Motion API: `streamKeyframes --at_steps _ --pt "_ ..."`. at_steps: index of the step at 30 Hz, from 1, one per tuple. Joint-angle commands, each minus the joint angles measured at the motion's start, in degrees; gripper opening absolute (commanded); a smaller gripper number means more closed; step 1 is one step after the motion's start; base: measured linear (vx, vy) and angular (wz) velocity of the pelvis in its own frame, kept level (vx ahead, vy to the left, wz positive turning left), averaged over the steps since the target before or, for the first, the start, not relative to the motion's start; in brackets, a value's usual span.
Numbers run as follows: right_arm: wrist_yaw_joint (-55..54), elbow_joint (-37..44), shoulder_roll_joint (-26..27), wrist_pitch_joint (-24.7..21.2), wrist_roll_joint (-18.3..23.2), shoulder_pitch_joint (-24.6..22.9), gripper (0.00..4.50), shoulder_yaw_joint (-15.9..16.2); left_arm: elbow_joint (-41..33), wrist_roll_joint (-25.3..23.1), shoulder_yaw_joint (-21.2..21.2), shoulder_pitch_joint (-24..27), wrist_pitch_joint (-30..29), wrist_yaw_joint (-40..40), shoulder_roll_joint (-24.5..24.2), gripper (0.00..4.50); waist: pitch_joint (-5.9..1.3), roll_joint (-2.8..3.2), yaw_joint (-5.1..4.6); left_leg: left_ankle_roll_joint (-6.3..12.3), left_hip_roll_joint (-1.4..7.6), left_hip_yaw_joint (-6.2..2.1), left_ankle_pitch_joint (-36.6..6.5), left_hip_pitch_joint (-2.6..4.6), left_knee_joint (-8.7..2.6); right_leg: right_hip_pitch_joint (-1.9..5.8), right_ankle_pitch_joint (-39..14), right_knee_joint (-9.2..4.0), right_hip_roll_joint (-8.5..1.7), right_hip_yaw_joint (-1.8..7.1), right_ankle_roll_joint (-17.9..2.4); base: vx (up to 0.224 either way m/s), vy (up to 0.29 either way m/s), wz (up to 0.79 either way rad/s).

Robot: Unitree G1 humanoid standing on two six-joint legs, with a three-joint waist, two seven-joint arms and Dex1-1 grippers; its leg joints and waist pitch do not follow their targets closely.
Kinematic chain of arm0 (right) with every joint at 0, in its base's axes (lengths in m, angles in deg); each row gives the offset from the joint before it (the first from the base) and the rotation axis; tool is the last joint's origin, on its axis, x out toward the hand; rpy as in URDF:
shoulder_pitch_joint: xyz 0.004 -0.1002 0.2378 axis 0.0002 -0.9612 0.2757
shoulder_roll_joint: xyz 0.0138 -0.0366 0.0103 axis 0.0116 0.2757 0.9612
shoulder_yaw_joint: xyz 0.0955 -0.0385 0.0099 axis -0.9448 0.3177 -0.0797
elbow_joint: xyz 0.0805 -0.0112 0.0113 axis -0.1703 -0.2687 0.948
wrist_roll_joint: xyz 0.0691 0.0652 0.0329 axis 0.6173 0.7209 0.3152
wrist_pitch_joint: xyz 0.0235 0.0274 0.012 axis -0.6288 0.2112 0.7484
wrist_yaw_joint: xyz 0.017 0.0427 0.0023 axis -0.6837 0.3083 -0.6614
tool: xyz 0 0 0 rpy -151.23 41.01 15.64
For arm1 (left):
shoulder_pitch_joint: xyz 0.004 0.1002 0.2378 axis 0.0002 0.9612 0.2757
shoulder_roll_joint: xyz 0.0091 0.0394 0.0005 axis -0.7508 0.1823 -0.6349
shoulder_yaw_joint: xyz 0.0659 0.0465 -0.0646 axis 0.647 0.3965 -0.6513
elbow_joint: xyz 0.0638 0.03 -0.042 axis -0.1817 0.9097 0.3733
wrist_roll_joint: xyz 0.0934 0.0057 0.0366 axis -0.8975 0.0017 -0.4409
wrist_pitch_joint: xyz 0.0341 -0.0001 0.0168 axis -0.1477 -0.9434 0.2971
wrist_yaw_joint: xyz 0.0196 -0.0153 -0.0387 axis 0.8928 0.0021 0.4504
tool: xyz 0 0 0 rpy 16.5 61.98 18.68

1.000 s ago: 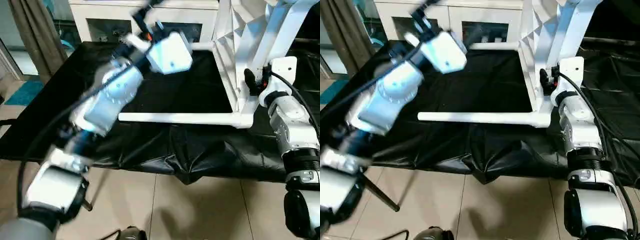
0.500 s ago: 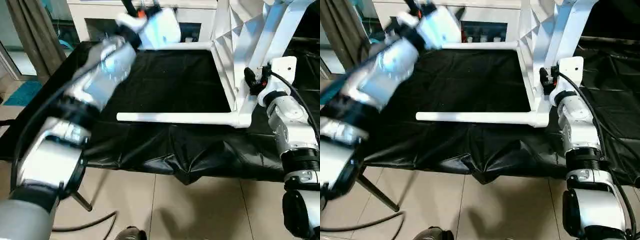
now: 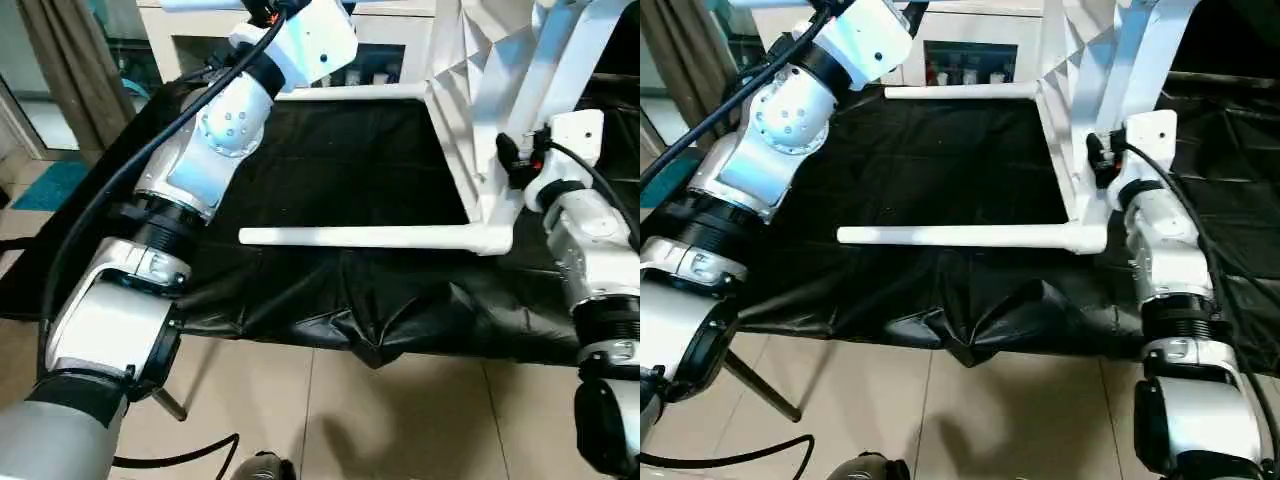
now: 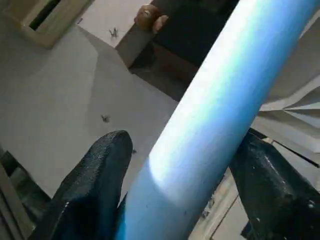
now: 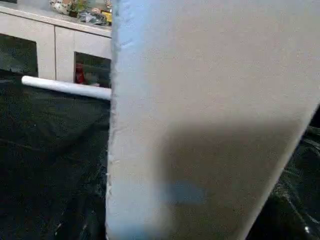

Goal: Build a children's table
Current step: Flip table

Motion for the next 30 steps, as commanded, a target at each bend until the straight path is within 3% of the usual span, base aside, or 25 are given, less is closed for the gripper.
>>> streamKeyframes --at_steps 1,10,12,15,18,20,27,30 --pt "0.71 1.71 -1.29 2.13 -0.67 3.76 1.95 -0.26 -1.66 4.76 -0.4 1.17 0.84 -0.68 2.2 3.05 -5.29 -1.72 0.23 6.36 4.76 -2.91 -4.3 2.68 -3.5 2.46 7.03 -2.93 -3.59 1.49 -17.24 0.0 0.0 0.0" --pt "1.66 0.41 -4.34 2.96 -1.95 6.12 1.95 0.17 -0.73 9.73 -5.7 0.8 -3.01 -0.16 3.8 2.94 -5.26 -1.58 0.21 7.2 4.45 -2.72 -4.06 2.56 -3.3 2.42 5.74 -3.13 -3.46 1.45 -17.28 0.0 0.0 0.0" --pt "3.52 -2.68 -8.82 4.64 -4.27 11.28 1.95 1.22 -0.81 14.29 -9.3 0.14 -5.66 -0.69 5.52 2.94 -5.35 -1.25 0.38 7.48 4.38 -2.62 -3.72 2.74 -3.09 2.29 5.65 -3.1 -3.36 1.36 -17.76 0.0 0.0 0.0" --pt "4.44 -4.96 -11.39 6.05 -5.82 15.34 1.95 2.08 -1.41 17.62 -11.38 -0.22 -7.73 -1.05 7.17 2.94 -5.22 -1.45 0.46 7.94 4.22 -2.36 -4.36 2.61 -2.93 2.27 4.21 -3.23 -3.3 1.25 -18.34 0.0 0.0 0.0" --pt "5.46 -6.43 -12.99 6.57 -6.86 18.39 1.93 2.81 -1.74 19.48 -12.74 -0.36 -9.29 -1.23 8.4 2.94 -5.24 -1.3 1.19 9.19 4.27 -2.4 -3.45 2.37 -2.69 2.3 3.26 -3.05 -3.47 1.16 -17.82 0.0 0.0 0.0" --pt "8.38 -8.72 -15.44 6.95 -8.92 23.57 1.93 4.77 -2.24 22.47 -14.96 -0.25 -11.74 -1.24 10.38 2.92 -5.19 -1.34 1.31 9.71 4.39 -2.52 -3.72 2.4 -2.6 2.03 2.24 -3.01 -3.17 1.04 -17.98 0.0 0.0 0.0" --pt "15.76 -16.04 -18.54 10.89 -14.74 32.22 1.93 11.05 -5.93 28.64 -19.09 3.33 -18.65 -1.04 14.51 2.9 -4.95 -0.9 0.9 9.15 4.98 -2.96 -6.57 2.34 -2.63 1.59 0.61 -2.98 -3.27 0.93 -18.1 0.0 0.0 0.0" --pt "17.88 -19.05 -18.81 12.53 -16.59 35.65 1.93 12.62 -8.31 30.36 -19.87 6.07 -21.47 -0.66 15.88 2.9 -4.46 -0.92 0.67 8.07 4.98 -2.98 -11.03 2.38 -2.93 1.27 -3.31 -3.66 -3.36 1.06 -17.15 0.0 0.0 0.0"
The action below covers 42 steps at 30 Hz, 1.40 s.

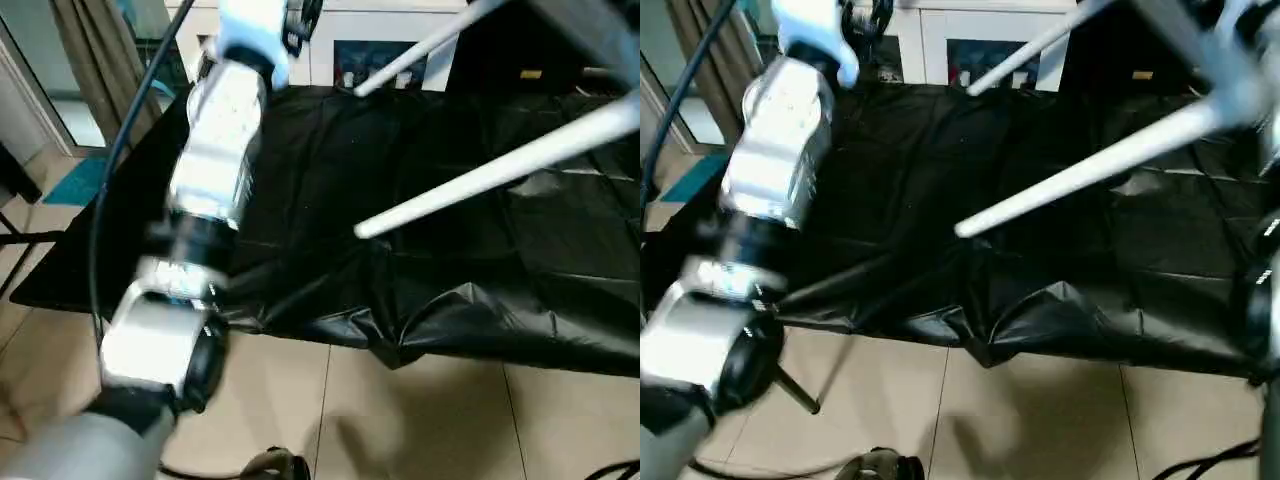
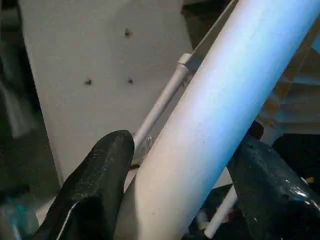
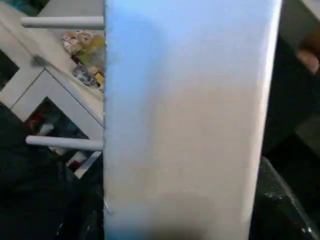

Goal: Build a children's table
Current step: Flip table

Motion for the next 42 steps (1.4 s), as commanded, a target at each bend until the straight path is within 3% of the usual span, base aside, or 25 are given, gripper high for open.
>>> streamKeyframes --at_steps 1,3,4,7,8,9,10,11,12,14,15,18,19,23,26,29,30,32,33,35,36,39,41,42 --pt "1.96 -1.39 0.37 2.16 -0.91 2.02 1.93 1.27 -0.23 7.01 -2.64 2.36 -2.9 1.41 3.1 2.9 -4.64 -2.47 -0.83 5.99 5.25 -3.38 -11.57 3.29 -4.2 1.29 -4.27 -3.6 -2.84 1.28 -16.78 0.0 0.0 0.0" --pt "2.79 -4.73 0.17 3.32 -1.77 6.23 1.93 1.81 -3.35 6.94 -2.34 5.31 -5.07 1.45 3.81 2.9 -4.4 -2.41 -0.87 4.86 5.28 -3.46 -13.99 3.46 -4.48 1.05 -6.64 -3.99 -2.69 1.3 -15.95 0.0 0.0 0.0" --pt "2.94 -5.27 0.19 3.53 -1.8 6.85 1.93 1.79 -3.93 6.87 -2.26 5.7 -5.38 1.39 3.84 2.9 -4.31 -2.84 -0.99 4.08 5.36 -3.55 -15.6 3.44 -4.62 1.07 -8.32 -4.07 -2.82 1.3 -15.58 0.0 0.0 0.0" --pt "3.39 -7.12 0.5 4.43 -1.69 8.61 1.93 1.27 -5.54 6.1 -1.95 6.24 -6.15 1.19 3.6 2.85 -4.12 -2.31 -1.09 0.37 5.56 -3.74 -21.07 4.19 -5.29 0.24 -11.75 -4.49 -2.53 1.49 -13.36 0.0 0.0 0.0" --pt "3.59 -7.71 0.72 4.74 -1.46 8.99 2.46 1.1 -5.89 5.78 -1.92 6.17 -6.34 1.3 3.46 2.81 -4.05 -2.27 -1.21 -1.12 5.57 -3.85 -23.03 4.38 -5.61 0.05 -11.54 -4.51 -2.28 1.45 -12.73 0.0 0.0 0.0" --pt "3.56 -8.11 0.98 5.03 -1.34 9.18 2.59 1.05 -5.97 5.41 -1.9 5.94 -6.32 1.49 3.21 2.8 -3.97 -2.32 -1.28 -2.42 5.49 -3.76 -25.23 4.67 -5.77 -0.31 -11.37 -4.63 -2.22 1.55 -12.23 0.0 0.0 0.0" --pt "3.4 -8.29 1.19 5.27 -1.32 9.19 2.59 1.06 -6.07 5.27 -1.93 5.83 -6.35 1.53 3.0 2.79 -3.92 -2.96 -1.38 -2.68 5.47 -3.72 -25.67 4.58 -5.91 -0.2 -11.25 -4.66 -2.27 1.53 -11.98 0.0 0.0 0.0" --pt "3.26 -8.62 1.44 5.6 -1.31 9.24 2.59 0.98 -6.26 5.26 -1.92 5.76 -6.56 1.53 2.81 2.79 -4.03 -2.84 -1.32 -2.81 5.43 -3.86 -25.27 4.41 -5.89 0.01 -10.61 -4.41 -2.48 1.56 -11.9 0.0 0.0 0.0" --pt "3.18 -8.85 1.66 5.83 -1.24 9.19 2.65 0.87 -6.34 5.28 -1.93 5.71 -6.72 1.52 2.66 2.77 -4.3 -2.79 -1.34 -2.18 5.4 -4.0 -22.23 3.79 -5.98 0.56 -7.77 -3.99 -2.71 1.47 -11.41 0.0 0.0 0.0" --pt "3.18 -9.32 1.79 6.13 -1.2 9.34 3.01 0.87 -6.68 5.37 -1.9 5.79 -7.08 1.52 2.6 2.68 -4.49 -2.93 -1.12 -0.03 5.3 -3.58 -17.2 3.7 -5.44 0.63 -3.07 -3.78 -2.78 1.57 -12.37 0.0 0.0 0.0" --pt "3.12 -9.85 2.04 6.75 -0.99 9.35 3.02 0.49 -7.16 5.34 -1.79 5.95 -7.47 1.47 2.45 2.66 -4.49 -2.57 -0.99 0.63 5.24 -3.54 -16.23 3.62 -5.3 0.67 -2.37 -3.73 -2.84 1.61 -12.77 0.0 0.0 0.0" --pt "3.39 -10.49 2.76 8.65 1.35 8.79 3.19 -1.87 -7.97 5.23 -1.64 6.17 -8.25 1.45 2.3 2.59 -4.77 -2.6 -0.83 3.22 5.25 -3.48 -12.79 3.22 -4.84 1.14 -0.39 -3.41 -3.01 1.45 -14.11 0.0 0.0 0.0" --pt "3.85 -10.18 3.02 9.45 2.58 8.13 3.45 -2.85 -7.9 5.2 -1.61 6.14 -8.29 1.46 2.31 2.52 -4.81 -2.59 -0.85 3.51 5.28 -3.47 -12.4 3.21 -4.83 1.08 0.18 -3.34 -2.91 1.41 -14.31 0.0 0.0 0.0" --pt "4.68 -9.36 3.56 12.03 4.57 6.78 3.7 -4.36 -7.84 5.15 -1.45 6.13 -8.31 1.43 2.28 2.39 -4.94 -2.44 -0.86 5.32 5.28 -3.51 -10.74 2.98 -4.5 1.12 2.22 -3.06 -2.89 1.21 -15.04 0.0 0.0 0.0" --pt "5.85 -8.64 3.94 13.81 6.07 6.06 3.93 -5.24 -7.77 5.09 -1.34 6.05 -8.31 1.42 2.19 2.31 -4.99 -2.35 -0.81 5.81 5.31 -3.42 -10.48 2.94 -4.45 1.03 2.45 -3.06 -2.79 1.11 -15.18 0.0 0.0 0.0" --pt "7.64 -5.8 5.13 21.23 10.55 3.9 4.24 -8.36 -7.27 4.87 -1.2 5.73 -8.07 1.33 1.89 2.24 -5.03 -2.34 -0.92 5.23 5.42 -3.56 -12.14 3.0 -4.63 1.07 1.51 -3.11 -2.91 1.07 -14.66 0.0 0.0 0.0" --pt "7.64 -5.8 5.13 21.23 10.55 3.9 4.27 -8.36 -7.27 4.87 -1.2 5.73 -8.07 1.33 1.89 2.22 -5.0 -2.32 -0.83 5.13 5.46 -3.54 -12.4 3.04 -4.71 1.0 1.29 -3.2 -2.92 1.05 -14.48 0.0 0.0 0.0" --pt "6.69 -1.83 6.45 27.05 14.63 1.76 4.27 -11.73 -7.14 4.65 -1.17 5.63 -7.9 1.32 1.55 2.18 -5.07 -2.47 -0.8 5.36 5.5 -3.4 -11.86 3.13 -4.67 0.93 2.0 -3.18 -2.95 1.09 -14.53 0.0 0.0 0.0" --pt "6.69 -1.83 6.45 27.05 14.63 1.76 4.27 -11.73 -7.14 4.65 -1.17 5.63 -7.9 1.32 1.55 2.16 -5.01 -2.48 -0.76 5.42 5.56 -3.42 -12.03 3.1 -4.67 0.9 2.03 -3.14 -3.08 1.17 -14.23 0.0 0.0 0.0" --pt "1.14 2.59 7.91 30.53 17.64 -0.95 4.27 -15.46 -6.95 4.5 -1.28 5.64 -7.54 1.33 1.09 2.15 -5.18 -2.66 -0.83 6.21 5.4 -3.4 -9.8 3.03 -4.5 0.96 3.48 -2.82 -2.91 1.04 -14.38 0.0 0.0 0.0" --pt "-3.42 5.4 9.14 31.0 18.56 -3.73 4.27 -17.62 -6.79 4.26 -1.29 5.67 -7.1 1.31 0.7 2.14 -5.24 -2.61 -0.69 6.56 5.39 -3.3 -8.91 3.11 -4.47 0.91 3.61 -2.88 -2.9 1.04 -14.35 0.0 0.0 0.0" --pt "-8.83 8.14 10.45 31.54 18.56 -7.07 4.27 -19.7 -6.65 4.09 -1.34 5.73 -6.76 1.21 0.26 2.11 -5.26 -2.51 -0.8 6.52 5.23 -3.27 -7.32 3.08 -4.67 0.86 3.61 -2.88 -2.73 0.99 -13.7 0.0 0.0 0.0" --pt "-11.74 9.6 11.15 31.83 18.39 -9.06 4.45 -20.82 -6.69 3.98 -1.32 5.8 -6.64 1.17 0.07 2.1 -5.37 -2.49 -0.85 5.73 5.19 -3.28 -8.51 3.28 -4.74 0.9 2.29 -3.08 -2.77 0.92 -13.46 0.0 0.0 0.0" --pt "-15.39 11.83 13.53 31.36 19.44 -12.83 4.5 -23.11 -6.41 3.91 -1.44 5.73 -6.48 1.16 -0.3 2.09 -5.35 -2.66 -1.11 4.87 5.03 -3.2 -10.28 3.21 -4.83 0.98 0.53 -3.35 -2.77 0.91 -13.43 0.0 0.0 0.0"
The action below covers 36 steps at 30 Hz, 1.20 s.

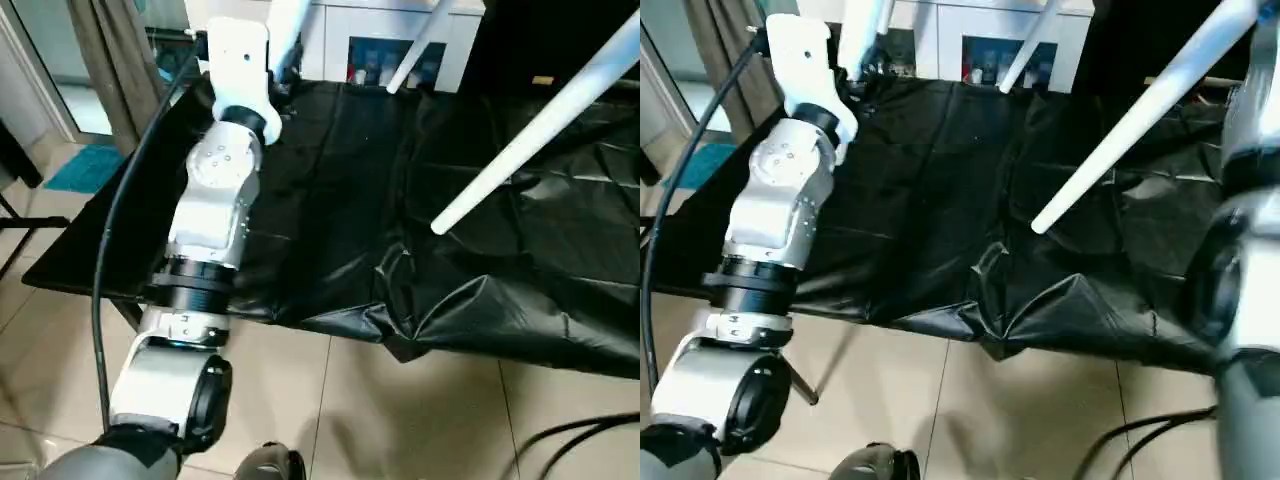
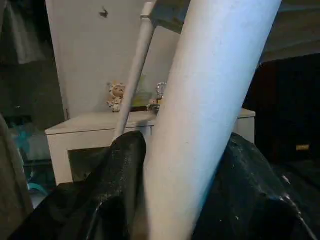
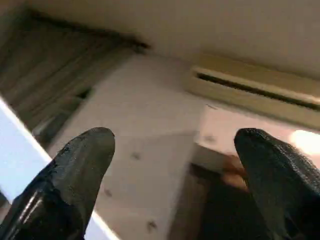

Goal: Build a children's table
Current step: Flip table

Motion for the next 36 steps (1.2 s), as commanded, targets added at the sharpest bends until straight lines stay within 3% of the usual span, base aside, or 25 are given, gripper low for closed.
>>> streamKeyframes --at_steps 1,2,3,4,6,8,9,10,12,14,16,17,19,20,25,26,29,30,34,36 --pt "-3.94 2.9 1.85 -0.13 1.5 -2.13 4.5 -2.44 -1.61 1.22 -1.32 -1.57 2.01 0.4 -0.21 2.08 -5.53 -1.46 -0.71 3.76 5.19 -3.65 -11.63 4.38 -5.27 1.17 -1.0 -3.52 -2.52 1.03 -12.36 0.0 0.0 0.0" --pt "-7.78 7.82 8.37 -3.01 3.45 -11.77 4.5 -4.39 -1.13 1.16 -1.44 -1.88 2.22 0.24 -0.85 2.07 -5.4 -1.29 -1.01 3.49 5.21 -3.82 -12.61 4.24 -5.63 1.18 -1.85 -3.69 -2.52 1.13 -11.41 0.0 0.0 0.0" --pt "-8.7 9.44 10.62 -4.28 4.12 -15.09 4.5 -4.73 -0.93 1.12 -1.46 -2.0 2.32 0.18 -1.07 2.05 -5.5 -1.25 -0.91 2.94 5.35 -3.91 -13.02 4.51 -5.8 1.11 -2.04 -3.64 -2.57 1.04 -11.01 0.0 0.0 0.0" --pt "-9.92 11.34 13.56 -5.74 4.56 -19.72 4.5 -4.88 -0.7 1.03 -1.43 -2.13 2.47 0.07 -1.35 2.03 -5.29 -0.89 -1.51 2.92 5.38 -4.07 -13.84 4.12 -6.33 0.93 -1.96 -3.87 -2.7 1.36 -10.23 0.0 0.0 0.0" --pt "-10.93 12.18 15.52 -7.24 4.4 -23.57 4.5 -4.27 -0.59 1.02 -1.26 -2.2 2.58 -0.05 -1.54 2.03 -6.05 -1.11 -2.2 -0.36 5.42 -4.39 -16.5 4.97 -6.79 1.11 -1.76 -3.65 -1.92 0.71 -10.5 0.0 0.0 0.0" --pt "-15.23 10.01 16.08 -11.36 3.76 -25.87 4.5 -4.21 -0.39 1.14 -0.96 -2.27 2.77 -0.16 -1.58 2.0 -6.23 -1.2 -2.16 -0.49 5.21 -4.03 -14.99 4.9 -6.47 1.02 -0.27 -3.47 -2.01 0.68 -11.41 0.0 0.0 0.0" --pt "-15.23 10.01 16.08 -11.36 3.76 -25.87 4.5 -4.21 -0.39 1.14 -0.96 -2.27 2.77 -0.16 -1.58 1.99 -6.27 -1.24 -2.18 -0.2 5.15 -3.97 -13.83 4.77 -6.36 0.93 0.19 -3.36 -2.08 0.67 -11.52 0.0 0.0 0.0" --pt "-16.4 6.96 15.91 -12.73 4.24 -25.33 4.5 -4.75 -0.24 1.12 -0.83 -2.28 2.85 -0.24 -1.53 1.97 -6.02 -0.92 -2.08 0.73 4.93 -3.57 -13.57 4.54 -6.4 0.67 -0.83 -3.62 -2.19 0.71 -11.33 0.0 0.0 0.0" --pt "-16.64 3.57 15.67 -15.0 5.21 -24.39 4.5 -5.02 -0.16 1.12 -0.63 -2.23 2.95 -0.35 -1.5 1.96 -5.56 -0.69 -2.52 -1.04 4.85 -3.53 -19.75 4.86 -6.8 0.19 -7.65 -4.49 -2.3 0.75 -9.57 0.0 0.0 0.0" --pt "-16.15 2.18 15.52 -17.1 5.37 -23.7 4.5 -4.93 -0.11 1.13 -0.48 -2.19 3.03 -0.44 -1.52 1.95 -5.4 -0.59 -3.06 -2.61 4.85 -3.81 -22.89 4.99 -7.21 0.18 -9.61 -4.78 -2.22 0.68 -8.4 0.0 0.0 0.0" --pt "-9.01 -3.24 14.87 -23.0 6.59 -19.78 4.5 -4.11 0.07 1.2 -0.22 -2.15 3.22 -0.52 -1.64 1.95 -5.51 -0.67 -3.35 -3.32 4.89 -3.96 -23.34 4.85 -7.46 0.48 -8.79 -4.82 -2.36 0.65 -7.98 0.0 0.0 0.0" --pt "-6.48 -4.68 14.63 -24.83 6.96 -18.53 4.5 -3.94 0.13 1.24 -0.15 -2.15 3.28 -0.52 -1.71 1.95 -5.52 -0.77 -3.49 -2.92 4.82 -3.91 -23.07 4.55 -7.46 0.72 -8.0 -4.81 -2.42 0.6 -8.42 0.0 0.0 0.0" --pt "-5.93 -5.97 14.14 -25.51 6.37 -17.52 4.5 -3.69 0.12 1.28 -0.09 -2.13 3.29 -0.54 -1.76 1.95 -5.49 -0.76 -3.3 -2.77 4.93 -3.69 -22.66 4.71 -7.32 0.34 -8.3 -5.07 -2.73 0.76 -8.95 0.0 0.0 0.0" --pt "-2.76 -9.02 13.15 -28.14 6.26 -14.94 4.5 -2.88 0.01 1.3 -0.03 -2.06 3.31 -0.56 -1.86 1.95 -5.54 -0.88 -3.34 -2.6 4.84 -3.61 -21.79 4.66 -7.14 0.52 -7.93 -4.95 -2.74 0.78 -9.91 0.0 0.0 0.0" --pt "2.67 -13.75 11.98 -30.75 5.74 -11.1 4.5 -1.48 -0.17 1.27 0.05 -1.97 3.22 -0.47 -1.92 1.95 -5.66 -0.79 -2.75 -1.49 4.97 -3.27 -18.41 4.86 -6.88 0.37 -4.98 -4.6 -2.68 0.83 -11.03 0.0 0.0 0.0" --pt "3.61 -16.08 11.3 -31.28 4.76 -9.66 4.5 -1.01 -0.54 1.22 0.1 -1.77 3.04 -0.4 -1.93 1.95 -5.79 -1.48 -2.63 -0.52 4.96 -3.2 -16.65 4.63 -6.61 0.66 -4.11 -4.29 -2.9 0.77 -11.88 0.0 0.0 0.0" --pt "2.75 -19.1 10.25 -31.95 3.67 -8.0 4.5 -1.04 -1.26 1.23 0.14 -1.32 2.71 -0.39 -2.11 1.93 -5.73 -1.5 -2.37 0.75 4.98 -3.07 -14.18 4.4 -6.43 0.76 -3.54 -4.25 -3.02 0.83 -12.35 0.0 0.0 0.0" --pt "2.45 -20.74 9.59 -32.16 3.42 -7.11 4.33 -1.26 -1.72 1.2 0.14 -1.01 2.46 -0.38 -2.32 1.93 -5.82 -1.53 -2.32 1.51 4.98 -3.03 -12.62 4.44 -6.33 0.77 -2.57 -4.08 -2.86 0.73 -12.81 0.0 0.0 0.0" --pt "4.81 -22.57 9.18 -33.3 3.81 -6.19 4.12 -1.19 -2.13 1.16 0.17 -0.67 2.16 -0.54 -2.65 1.92 -5.75 -1.55 -2.17 2.52 5.01 -2.94 -12.48 4.33 -6.17 0.88 -2.82 -4.13 -2.93 0.78 -13.08 0.0 0.0 0.0" --pt "6.07 -23.56 9.07 -34.72 4.0 -5.69 3.79 -1.15 -2.48 1.17 0.18 -0.41 1.86 -0.76 -2.86 1.91 -5.7 -1.33 -2.07 2.52 5.11 -3.05 -12.89 4.31 -6.25 0.88 -3.59 -4.15 -2.91 0.76 -13.21 0.0 0.0 0.0"
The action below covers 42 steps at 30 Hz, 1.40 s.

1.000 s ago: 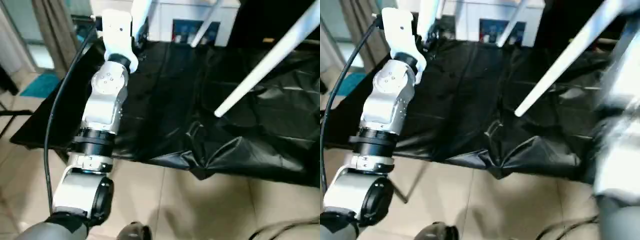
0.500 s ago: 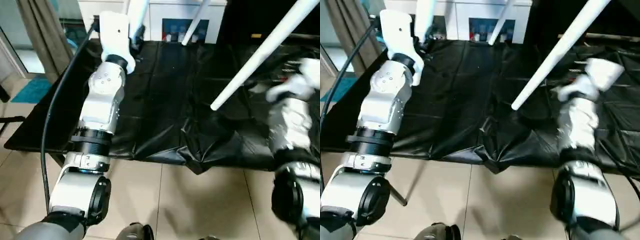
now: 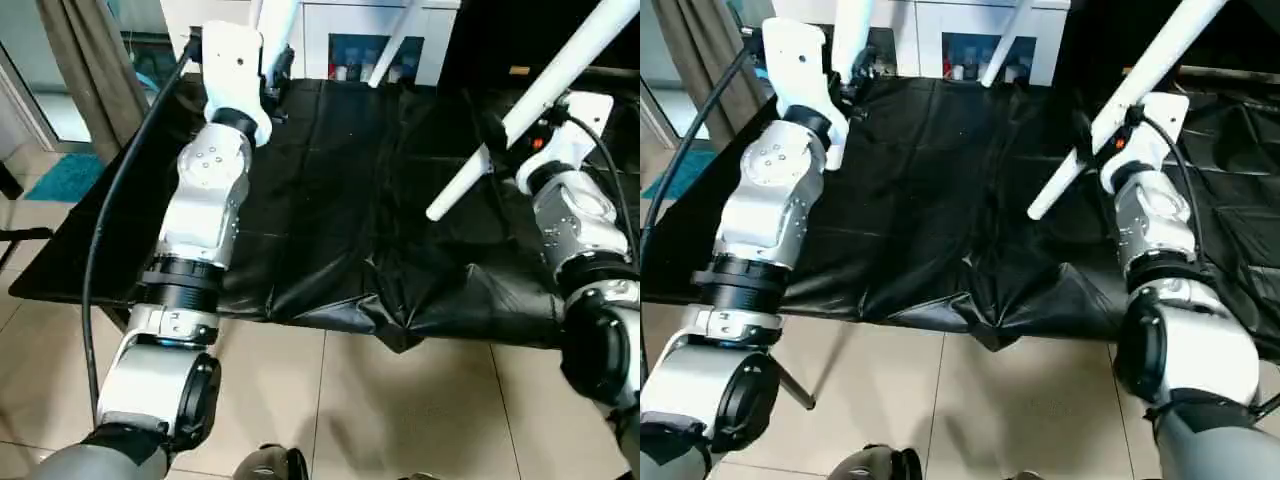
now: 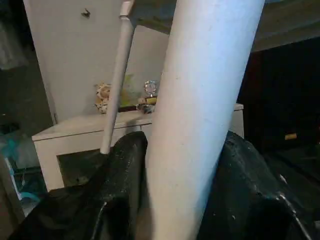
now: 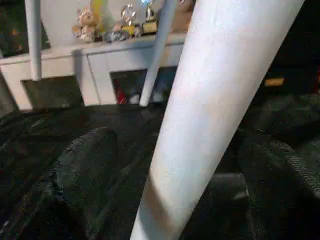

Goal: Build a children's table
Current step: Flip table

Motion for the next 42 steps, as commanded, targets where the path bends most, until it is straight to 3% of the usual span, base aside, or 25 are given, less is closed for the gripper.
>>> streamKeyframes --at_steps 1,5,8,9,13,21,23,25,28,32,35,36,39,40,41,42 --pt "1.07 -0.98 -0.61 -1.42 0.02 1.85 3.72 0.4 -3.7 1.25 -0.8 -0.7 0.4 0.25 -0.55 1.91 -5.92 -1.76 0.15 1.76 5.4 -4.03 -13.98 4.4 -5.28 1.18 -5.58 -2.83 -2.3 0.61 -13.26 0.0 0.0 0.0" --pt "-0.02 -2.99 -1.63 -2.4 -1.09 3.98 3.36 0.1 -4.83 1.2 -0.58 0.14 -0.64 -0.42 -1.13 1.91 -5.82 -1.29 0.23 -0.42 5.49 -4.23 -17.18 4.66 -5.72 0.86 -7.41 -2.81 -2.12 0.5 -13.13 0.0 0.0 0.0" --pt "0.69 -3.66 -2.36 -3.18 -1.6 5.68 3.29 0.17 -5.93 1.14 -0.42 0.96 -1.53 -0.63 -1.47 1.9 -5.73 -1.5 0.22 -2.19 5.46 -4.21 -19.8 4.82 -5.94 0.67 -7.97 -2.9 -2.11 0.51 -12.73 0.0 0.0 0.0" --pt "0.72 -3.67 -2.37 -3.2 -1.6 5.7 3.08 0.17 -5.97 1.14 -0.42 0.97 -1.56 -0.64 -1.48 1.89 -5.74 -1.44 0.27 -2.4 5.48 -4.25 -20.02 4.82 -5.93 0.69 -7.91 -2.84 -2.17 0.53 -12.65 0.0 0.0 0.0" --pt "1.28 -4.05 -3.01 -3.56 -2.37 6.55 2.78 0.64 -7.01 1.02 -0.37 1.75 -2.33 -0.75 -1.79 1.86 -5.75 -1.7 0.36 -2.32 5.39 -4.23 -19.51 4.67 -5.88 0.72 -7.31 -2.83 -2.38 0.63 -12.4 0.0 0.0 0.0" --pt "0.76 -4.55 -3.11 -3.05 -3.05 7.2 2.0 0.22 -10.08 1.74 0.24 5.02 -4.54 -2.25 -1.86 1.81 -5.77 -1.4 0.74 -1.37 5.42 -4.17 -18.1 4.63 -5.76 0.77 -5.96 -2.71 -2.27 0.62 -12.74 0.0 0.0 0.0" --pt "0.58 -4.35 -2.84 -2.2 -2.91 7.33 1.86 -0.02 -10.24 2.0 0.55 5.64 -4.33 -2.85 -1.67 1.78 -5.57 -1.67 0.69 -1.76 5.43 -4.19 -19.52 4.62 -5.87 0.67 -7.85 -2.96 -2.3 0.68 -12.29 0.0 0.0 0.0" --pt "0.51 -4.24 -2.73 -1.79 -2.75 7.42 1.8 -0.32 -10.24 2.07 0.63 5.91 -4.17 -3.07 -1.61 1.77 -5.55 -1.49 0.78 -2.22 5.49 -4.27 -20.23 4.77 -5.96 0.52 -8.73 -3.0 -2.29 0.67 -11.98 0.0 0.0 0.0" --pt "1.29 -3.43 -2.28 0.66 -2.21 7.74 1.71 -0.97 -10.28 2.33 0.88 7.78 -3.23 -4.14 -1.63 1.73 -5.6 -1.69 0.83 -3.48 5.52 -4.26 -21.56 4.91 -6.14 0.28 -9.82 -3.0 -2.25 0.67 -11.26 0.0 0.0 0.0" --pt "2.25 -1.95 -1.79 3.35 -1.41 6.97 1.65 -1.32 -10.24 2.33 1.03 10.04 -2.7 -4.83 -1.82 1.71 -5.68 -1.81 0.75 -3.24 5.48 -4.2 -20.85 4.81 -6.08 0.32 -9.08 -2.98 -2.33 0.76 -10.78 0.0 0.0 0.0" --pt "3.27 0.4 -1.06 6.16 -0.32 4.4 1.61 -1.85 -9.63 2.11 1.5 12.13 -1.79 -5.57 -1.78 1.67 -5.78 -1.8 0.86 -2.37 5.48 -4.11 -19.03 4.78 -5.92 0.39 -7.2 -2.87 -2.3 0.8 -10.85 0.0 0.0 0.0" --pt "3.42 2.02 -0.5 7.26 0.5 2.41 1.6 -2.51 -9.27 2.05 1.88 12.88 -1.39 -5.83 -1.81 1.67 -5.91 -1.44 1.0 -1.88 5.54 -4.07 -17.4 4.9 -5.84 0.4 -5.32 -2.68 -2.2 0.8 -10.83 0.0 0.0 0.0" --pt "3.54 5.47 0.47 8.87 1.0 -1.44 1.59 -2.62 -8.81 1.84 2.21 13.62 -0.9 -5.97 -1.77 1.66 -6.04 -1.13 1.02 -1.89 5.57 -4.02 -15.84 5.26 -5.99 0.26 -2.44 -2.38 -1.61 0.57 -10.53 0.0 0.0 0.0" --pt "3.65 7.47 0.97 9.5 1.05 -3.56 1.59 -2.41 -8.49 1.8 2.25 13.78 -0.7 -5.98 -1.69 1.66 -6.13 -1.23 1.05 -1.94 5.56 -3.99 -14.92 5.37 -6.02 0.33 -1.03 -2.27 -1.47 0.47 -10.64 0.0 0.0 0.0" --pt "3.08 11.19 1.99 9.78 1.25 -6.76 1.59 -2.24 -7.96 1.71 2.33 13.94 -0.4 -6.03 -1.62 1.65 -6.12 -0.68 1.26 -2.19 5.54 -4.01 -14.61 5.43 -6.07 0.3 -0.41 -2.28 -1.43 0.49 -10.35 0.0 0.0 0.0" --pt "2.15 17.39 3.54 9.54 1.52 -11.86 1.59 -1.95 -7.14 1.52 2.58 14.1 0.13 -6.12 -1.48 1.64 -6.1 -0.66 1.33 -2.46 5.59 -3.94 -14.93 5.56 -6.24 0.22 -0.45 -2.45 -1.36 0.5 -9.88 0.0 0.0 0.0"
